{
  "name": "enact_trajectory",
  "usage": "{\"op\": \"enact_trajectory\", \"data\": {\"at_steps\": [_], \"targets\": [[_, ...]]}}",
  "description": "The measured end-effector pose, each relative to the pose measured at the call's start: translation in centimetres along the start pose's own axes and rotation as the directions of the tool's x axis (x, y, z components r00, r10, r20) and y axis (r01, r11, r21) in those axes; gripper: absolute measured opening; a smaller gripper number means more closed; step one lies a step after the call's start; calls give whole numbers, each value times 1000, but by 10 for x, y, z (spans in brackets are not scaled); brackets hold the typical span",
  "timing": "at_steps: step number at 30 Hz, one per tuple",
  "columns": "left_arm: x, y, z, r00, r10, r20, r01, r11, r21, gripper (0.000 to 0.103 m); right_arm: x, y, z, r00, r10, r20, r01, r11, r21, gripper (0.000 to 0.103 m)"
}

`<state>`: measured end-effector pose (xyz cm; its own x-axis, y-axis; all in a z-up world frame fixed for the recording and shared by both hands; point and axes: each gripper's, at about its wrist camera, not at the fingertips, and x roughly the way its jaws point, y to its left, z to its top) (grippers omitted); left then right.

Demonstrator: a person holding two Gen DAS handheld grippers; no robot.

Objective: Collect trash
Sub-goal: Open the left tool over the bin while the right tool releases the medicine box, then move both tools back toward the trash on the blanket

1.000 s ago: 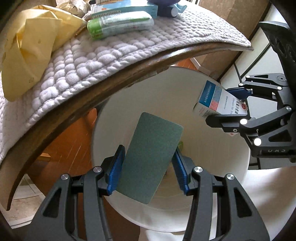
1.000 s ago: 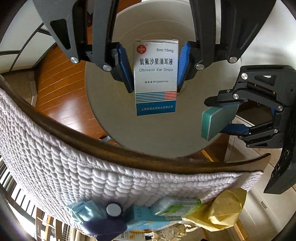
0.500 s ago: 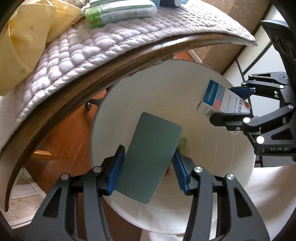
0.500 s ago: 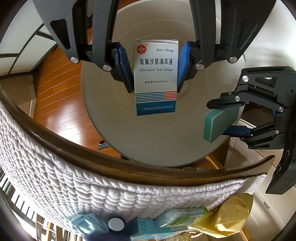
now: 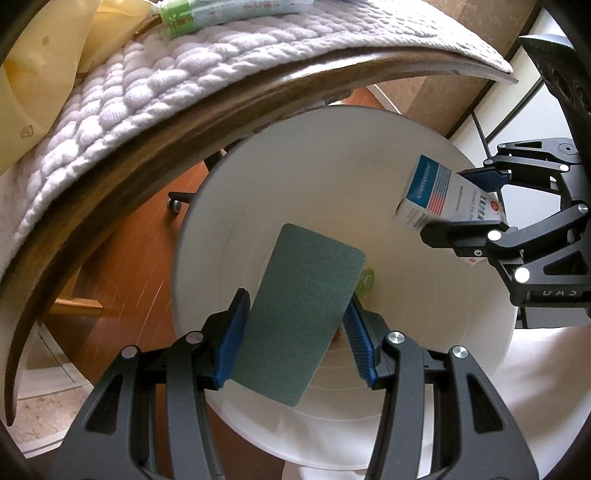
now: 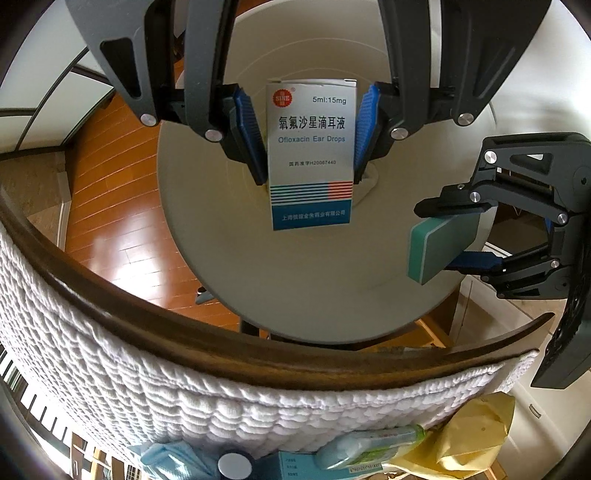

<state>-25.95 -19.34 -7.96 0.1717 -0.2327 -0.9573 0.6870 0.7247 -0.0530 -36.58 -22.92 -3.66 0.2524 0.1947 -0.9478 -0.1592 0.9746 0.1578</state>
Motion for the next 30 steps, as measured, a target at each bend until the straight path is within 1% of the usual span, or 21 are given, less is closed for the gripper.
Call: {"op": "enact_trajectory", "data": {"at_steps": [4,5,6,8,13,15,17,19,20,21,22,23,24,25,26,27,29,30], "targets": [[5,0,1,1000,-8,-10,8,1000,0,54,4,-1,-2,1000,-4,1,4,1000,7,45],[6,1,0,1000,-10,-12,10,1000,-1,54,3,-3,-1,1000,-4,2,4,1000,9,49],[7,1,0,1000,-14,-13,14,1000,-2,55,4,-6,-2,1000,-5,3,5,1000,10,56],[8,2,-2,1000,-12,-11,12,1000,-3,63,4,-8,-2,1000,-21,13,21,1000,6,62],[6,5,-3,1000,3,5,-3,1000,-6,67,3,-11,-3,999,-32,20,31,999,7,64],[1,7,-3,1000,11,13,-11,1000,-9,68,1,-12,-1,999,-41,26,41,999,3,67],[-5,9,-4,999,20,26,-20,1000,-8,69,-4,-10,3,997,-55,45,56,998,-12,71],[-22,10,-5,998,32,48,-32,999,-3,69,-22,-10,5,993,-74,93,77,996,-33,72],[-31,9,-5,998,28,63,-28,1000,2,70,-35,-9,8,987,-89,132,96,994,-49,77],[-51,9,-4,994,11,109,-12,1000,14,73,-47,-3,9,981,-105,165,116,992,-59,87],[-63,5,-3,990,6,144,-9,1000,19,86,-62,-2,9,964,-139,225,159,985,-74,92],[-79,5,-4,981,7,193,-12,1000,23,97,-75,0,11,943,-171,284,203,976,-85,99],[-104,7,-2,959,24,281,-30,999,19,101,-91,2,14,907,-211,366,260,961,-90,99],[-116,10,-1,945,36,325,-41,999,10,102,-104,2,17,868,-231,440,296,951,-85,99],[-131,16,2,922,61,382,-58,998,-18,102,-115,0,23,845,-226,485,299,951,-77,99],[-137,20,5,912,80,403,-70,997,-41,102,-120,-6,31,841,-216,497,285,956,-67,99],[-145,38,16,892,150,427,-105,986,-127,102,-125,-13,46,842,-203,500,267,962,-58,99],[-146,45,19,889,169,427,-111,981,-157,102,-121,-20,58,840,-226,493,288,956,-53,99]]}}
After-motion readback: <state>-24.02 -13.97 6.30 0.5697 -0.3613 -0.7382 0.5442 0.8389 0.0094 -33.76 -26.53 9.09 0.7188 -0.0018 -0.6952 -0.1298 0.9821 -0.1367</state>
